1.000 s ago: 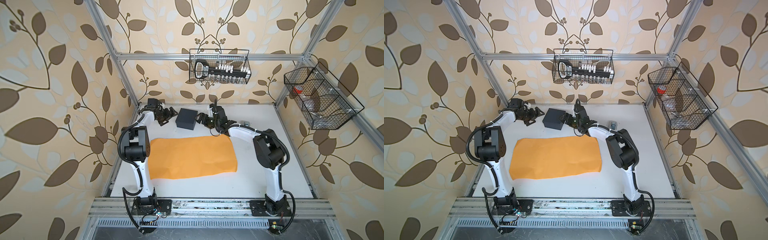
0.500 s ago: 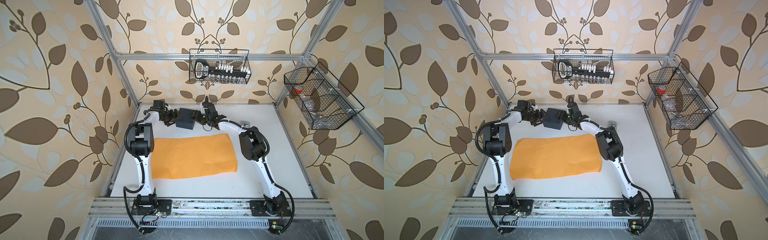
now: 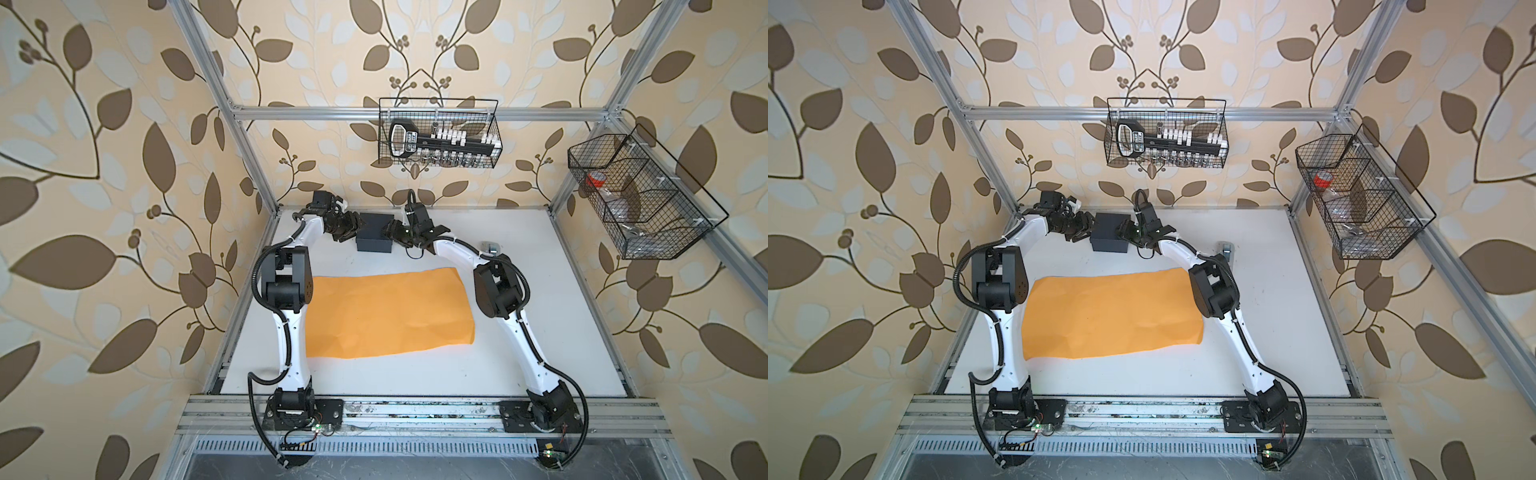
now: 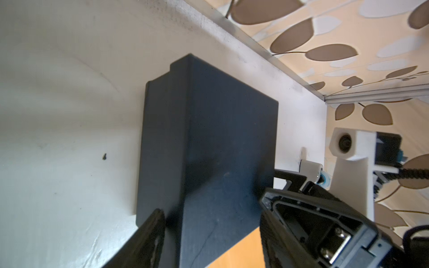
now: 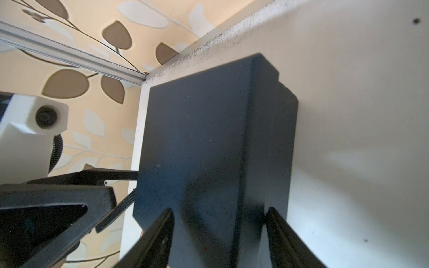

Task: Wrap the gift box in paper
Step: 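Reach both grippers to the black box and grip it from opposite sides, then lift the black box with both grippers and set it onto the orange paper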

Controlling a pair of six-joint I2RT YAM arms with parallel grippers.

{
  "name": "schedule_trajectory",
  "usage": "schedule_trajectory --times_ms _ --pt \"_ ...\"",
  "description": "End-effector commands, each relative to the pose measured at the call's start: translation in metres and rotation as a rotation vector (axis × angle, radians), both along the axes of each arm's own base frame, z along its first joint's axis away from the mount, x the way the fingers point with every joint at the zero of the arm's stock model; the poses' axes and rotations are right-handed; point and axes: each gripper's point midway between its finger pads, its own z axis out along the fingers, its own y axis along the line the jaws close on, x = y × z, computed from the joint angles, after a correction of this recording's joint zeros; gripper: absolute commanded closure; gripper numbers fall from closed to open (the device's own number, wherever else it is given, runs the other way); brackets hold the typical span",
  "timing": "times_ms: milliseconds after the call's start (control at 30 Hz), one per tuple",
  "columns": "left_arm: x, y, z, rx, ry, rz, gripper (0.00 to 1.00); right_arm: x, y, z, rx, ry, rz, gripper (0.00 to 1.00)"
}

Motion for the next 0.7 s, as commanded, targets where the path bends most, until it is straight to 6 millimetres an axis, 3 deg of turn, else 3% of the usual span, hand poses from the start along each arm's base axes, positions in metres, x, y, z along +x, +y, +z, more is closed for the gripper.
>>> schedule_trajectory --times_ms 0,200,400,667 --pt "-0.012 -0.028 -0.006 -0.008 0.035 -0.097 0.41 -0.01 0.012 -0.006 -0.014 0.02 0.052 0.45" --pt "-0.024 -0.039 -0.003 -0.009 0.065 -0.122 0.5 -0.027 0.007 0.003 -0.07 -0.011 0.108 0.55" --pt "-0.048 -0.053 0.019 0.0 0.036 -0.143 0.56 -0.055 0.002 0.031 -0.096 -0.06 0.168 0.64" --pt "-0.086 -0.07 0.058 0.015 -0.015 -0.163 0.59 -0.104 0.004 0.065 -0.118 -0.121 0.23 0.67"
